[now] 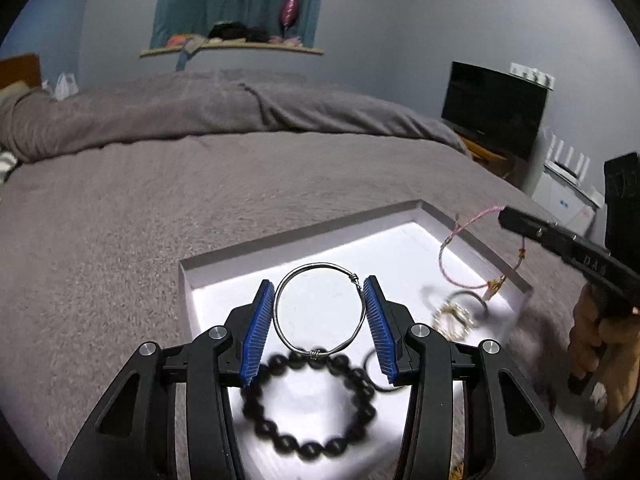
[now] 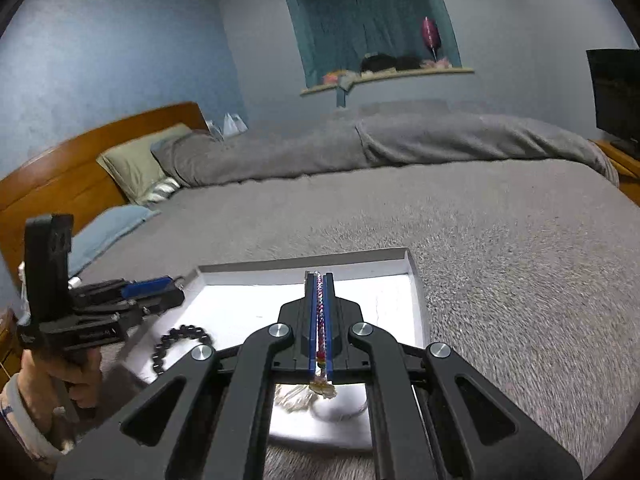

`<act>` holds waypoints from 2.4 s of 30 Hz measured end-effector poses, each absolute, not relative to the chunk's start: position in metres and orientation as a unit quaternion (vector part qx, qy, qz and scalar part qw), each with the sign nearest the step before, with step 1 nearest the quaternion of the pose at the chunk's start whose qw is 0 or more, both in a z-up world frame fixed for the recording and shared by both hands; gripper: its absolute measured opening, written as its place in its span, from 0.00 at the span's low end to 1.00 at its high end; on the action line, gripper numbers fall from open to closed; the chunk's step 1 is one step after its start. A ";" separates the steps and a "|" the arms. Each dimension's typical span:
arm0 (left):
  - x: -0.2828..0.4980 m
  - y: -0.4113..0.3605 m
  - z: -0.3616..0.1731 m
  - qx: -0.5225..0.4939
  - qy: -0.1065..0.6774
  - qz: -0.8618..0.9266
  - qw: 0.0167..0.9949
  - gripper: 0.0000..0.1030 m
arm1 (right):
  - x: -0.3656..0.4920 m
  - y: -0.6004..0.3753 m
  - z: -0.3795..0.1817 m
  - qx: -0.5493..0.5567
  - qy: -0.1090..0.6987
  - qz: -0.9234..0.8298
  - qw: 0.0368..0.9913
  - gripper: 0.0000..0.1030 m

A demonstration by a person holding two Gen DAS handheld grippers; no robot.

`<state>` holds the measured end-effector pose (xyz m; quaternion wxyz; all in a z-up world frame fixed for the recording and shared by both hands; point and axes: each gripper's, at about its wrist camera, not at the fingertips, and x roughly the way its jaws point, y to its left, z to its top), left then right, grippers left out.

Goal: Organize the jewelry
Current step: 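Lower the ring and pink cord bracelet into the box and open both tools, then move the left tool to the pile and grasp the pearl hair pin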

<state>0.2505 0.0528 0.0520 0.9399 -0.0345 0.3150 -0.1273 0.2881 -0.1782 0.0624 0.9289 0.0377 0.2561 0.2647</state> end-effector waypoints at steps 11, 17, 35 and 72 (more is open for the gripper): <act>0.278 0.064 0.025 -0.048 0.391 -0.117 0.911 0.46 | 0.322 -0.155 0.028 0.000 0.329 0.233 0.915 0.02; 0.276 0.068 0.024 -0.048 0.391 -0.111 0.912 0.59 | 0.321 -0.154 0.025 -0.003 0.330 0.227 0.916 0.12; 0.184 0.063 0.050 -0.042 0.310 -0.152 0.937 0.74 | 0.266 -0.202 0.048 0.047 0.256 0.227 0.938 0.42; 0.109 0.010 0.002 0.054 0.358 -0.285 0.888 0.17 | 0.178 -0.224 0.002 0.026 0.345 0.264 0.900 0.58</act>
